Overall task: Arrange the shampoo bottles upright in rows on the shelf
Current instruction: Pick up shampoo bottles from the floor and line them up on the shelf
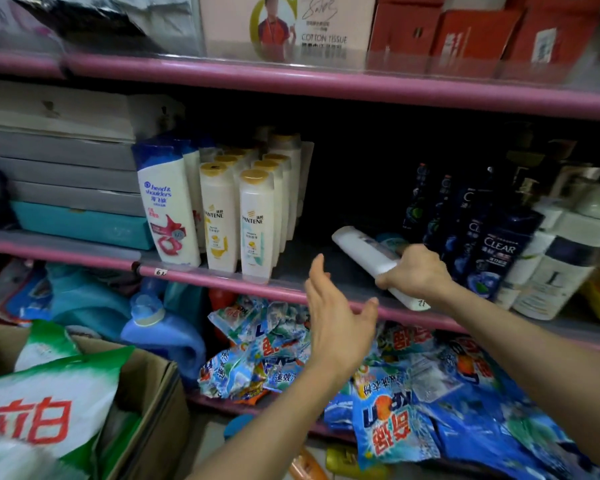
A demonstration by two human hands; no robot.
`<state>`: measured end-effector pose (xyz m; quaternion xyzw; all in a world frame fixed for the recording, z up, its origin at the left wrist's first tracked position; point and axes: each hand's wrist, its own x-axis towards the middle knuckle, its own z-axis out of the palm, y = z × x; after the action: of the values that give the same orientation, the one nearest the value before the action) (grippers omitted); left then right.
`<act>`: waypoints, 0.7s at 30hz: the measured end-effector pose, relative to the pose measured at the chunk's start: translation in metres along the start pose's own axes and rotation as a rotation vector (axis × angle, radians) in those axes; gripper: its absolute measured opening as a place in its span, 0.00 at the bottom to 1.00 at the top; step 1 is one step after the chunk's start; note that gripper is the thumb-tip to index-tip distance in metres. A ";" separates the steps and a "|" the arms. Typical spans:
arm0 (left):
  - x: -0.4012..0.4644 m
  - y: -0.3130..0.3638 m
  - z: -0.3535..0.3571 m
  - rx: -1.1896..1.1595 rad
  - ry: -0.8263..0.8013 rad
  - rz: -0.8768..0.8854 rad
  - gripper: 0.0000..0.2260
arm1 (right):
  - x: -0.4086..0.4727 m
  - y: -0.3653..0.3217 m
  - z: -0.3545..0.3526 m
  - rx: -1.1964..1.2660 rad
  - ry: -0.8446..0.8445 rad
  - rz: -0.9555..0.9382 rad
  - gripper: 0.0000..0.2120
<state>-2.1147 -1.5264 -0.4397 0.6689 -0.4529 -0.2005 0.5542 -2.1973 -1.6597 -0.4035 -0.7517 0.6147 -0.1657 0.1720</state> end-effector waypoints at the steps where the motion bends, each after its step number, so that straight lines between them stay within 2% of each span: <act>1: -0.001 0.003 0.003 -0.031 -0.055 -0.028 0.39 | -0.002 0.001 -0.002 0.129 -0.015 0.009 0.15; 4: 0.002 0.011 0.007 -0.176 -0.207 -0.183 0.38 | -0.012 0.001 -0.013 0.626 -0.142 -0.010 0.12; 7: 0.008 0.021 0.011 -0.452 -0.357 -0.324 0.36 | -0.024 -0.006 -0.023 1.074 -0.368 -0.056 0.10; 10: 0.017 0.034 0.010 -0.722 -0.402 -0.314 0.24 | -0.032 -0.016 -0.028 1.364 -0.562 -0.048 0.19; 12: 0.024 0.037 0.005 -0.739 -0.399 -0.273 0.18 | -0.034 -0.022 -0.030 1.394 -0.574 -0.107 0.20; 14: 0.029 0.037 -0.002 -0.695 -0.410 -0.235 0.15 | -0.034 -0.025 -0.031 1.326 -0.523 -0.192 0.21; 17: 0.034 0.031 -0.010 -0.498 -0.354 -0.166 0.11 | -0.029 -0.028 -0.028 1.159 -0.448 -0.278 0.22; 18: 0.036 0.029 -0.011 -0.382 -0.313 -0.128 0.10 | -0.026 -0.029 -0.026 1.132 -0.429 -0.281 0.20; 21: 0.045 0.021 -0.010 -0.046 -0.178 -0.087 0.21 | -0.020 -0.035 -0.016 1.058 -0.375 -0.274 0.19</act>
<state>-2.0920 -1.5574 -0.4066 0.6547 -0.4661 -0.2934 0.5177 -2.1781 -1.6347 -0.3743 -0.6526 0.3042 -0.3352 0.6077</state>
